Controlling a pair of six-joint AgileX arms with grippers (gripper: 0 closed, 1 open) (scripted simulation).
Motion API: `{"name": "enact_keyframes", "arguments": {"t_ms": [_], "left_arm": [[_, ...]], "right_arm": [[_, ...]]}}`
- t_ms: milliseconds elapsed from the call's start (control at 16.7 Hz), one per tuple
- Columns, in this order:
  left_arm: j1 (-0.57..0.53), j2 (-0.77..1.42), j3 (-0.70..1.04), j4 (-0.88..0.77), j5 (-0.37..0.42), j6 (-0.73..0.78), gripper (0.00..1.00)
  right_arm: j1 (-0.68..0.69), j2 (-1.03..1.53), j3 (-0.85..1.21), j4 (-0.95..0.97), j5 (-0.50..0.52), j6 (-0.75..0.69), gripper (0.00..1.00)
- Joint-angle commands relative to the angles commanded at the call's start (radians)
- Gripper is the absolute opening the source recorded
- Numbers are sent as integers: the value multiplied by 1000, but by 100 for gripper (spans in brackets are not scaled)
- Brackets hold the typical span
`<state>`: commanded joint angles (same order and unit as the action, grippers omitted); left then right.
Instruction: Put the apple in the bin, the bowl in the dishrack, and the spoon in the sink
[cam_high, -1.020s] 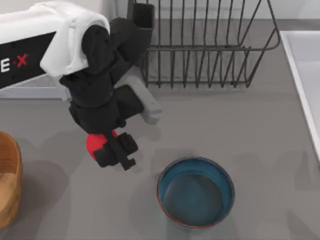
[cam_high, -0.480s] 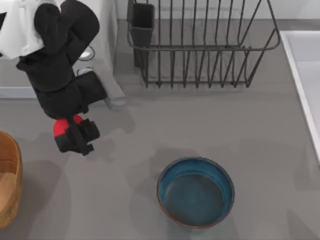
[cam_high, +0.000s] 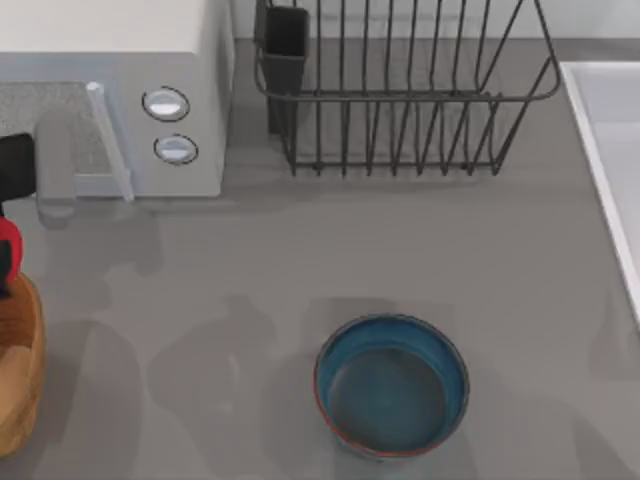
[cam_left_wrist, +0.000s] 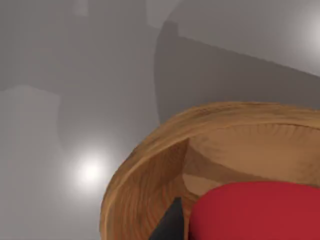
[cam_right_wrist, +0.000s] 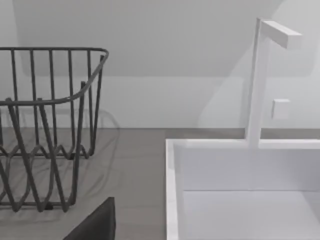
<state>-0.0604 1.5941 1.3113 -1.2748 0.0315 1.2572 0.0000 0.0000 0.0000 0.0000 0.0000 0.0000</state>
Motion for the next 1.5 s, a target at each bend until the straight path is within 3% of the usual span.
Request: {"name": "enact_keyframes", "arguments": {"t_ms": [300,540,1020,1500], "left_arm": [[111,-102,-43,-66,-4,278,0],[133,-156,-69,-98,-9,393,0],[127,-158,-85,-85,-10,410,0],[139,-133,-323,176,-10,415,0]], "right_arm": [[0,0,0,0,0,0,100],[0,0,0,0,0,0,100],[0,0,0,0,0,0,100],[0,0,0,0,0,0,100]]}}
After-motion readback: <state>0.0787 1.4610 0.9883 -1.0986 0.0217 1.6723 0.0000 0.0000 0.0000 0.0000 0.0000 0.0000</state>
